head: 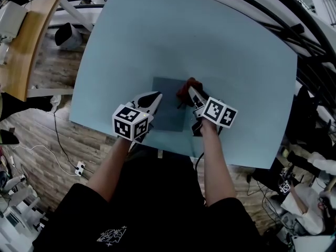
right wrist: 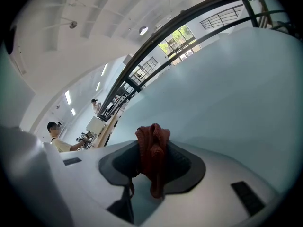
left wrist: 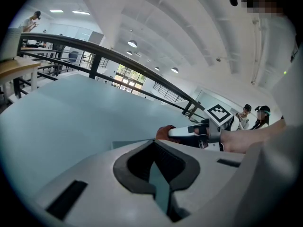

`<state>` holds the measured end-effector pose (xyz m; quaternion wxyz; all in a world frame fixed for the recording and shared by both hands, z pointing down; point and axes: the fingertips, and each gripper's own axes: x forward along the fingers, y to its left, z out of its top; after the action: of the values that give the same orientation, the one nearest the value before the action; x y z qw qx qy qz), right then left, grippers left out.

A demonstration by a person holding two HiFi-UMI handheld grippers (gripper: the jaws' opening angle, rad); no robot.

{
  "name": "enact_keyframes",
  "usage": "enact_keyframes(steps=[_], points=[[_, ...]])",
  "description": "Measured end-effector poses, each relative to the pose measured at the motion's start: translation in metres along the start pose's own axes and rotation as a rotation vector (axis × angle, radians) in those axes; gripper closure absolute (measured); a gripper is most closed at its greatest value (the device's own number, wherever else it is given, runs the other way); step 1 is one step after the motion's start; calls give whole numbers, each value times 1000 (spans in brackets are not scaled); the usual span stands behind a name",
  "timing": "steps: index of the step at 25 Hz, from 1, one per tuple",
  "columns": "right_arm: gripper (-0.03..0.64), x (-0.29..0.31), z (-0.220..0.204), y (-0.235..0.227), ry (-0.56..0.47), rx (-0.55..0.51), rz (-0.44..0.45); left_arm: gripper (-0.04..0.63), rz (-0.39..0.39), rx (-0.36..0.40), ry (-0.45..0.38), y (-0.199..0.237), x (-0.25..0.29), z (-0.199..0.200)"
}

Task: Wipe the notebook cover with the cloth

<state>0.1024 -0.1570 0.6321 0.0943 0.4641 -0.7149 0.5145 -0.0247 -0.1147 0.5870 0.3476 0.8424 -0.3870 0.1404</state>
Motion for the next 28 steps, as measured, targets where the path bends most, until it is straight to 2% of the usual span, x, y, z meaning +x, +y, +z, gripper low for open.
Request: enact_keyframes(steps=[4, 14, 28], points=[[474, -6, 3, 2, -9, 5, 3, 588, 2, -3, -4, 3, -4, 3], [474, -14, -8, 37, -9, -1, 109, 588, 32, -8, -21, 8, -22, 2], [474, 20, -50, 102, 121, -86, 222, 588, 125, -42, -52, 29, -54, -2]])
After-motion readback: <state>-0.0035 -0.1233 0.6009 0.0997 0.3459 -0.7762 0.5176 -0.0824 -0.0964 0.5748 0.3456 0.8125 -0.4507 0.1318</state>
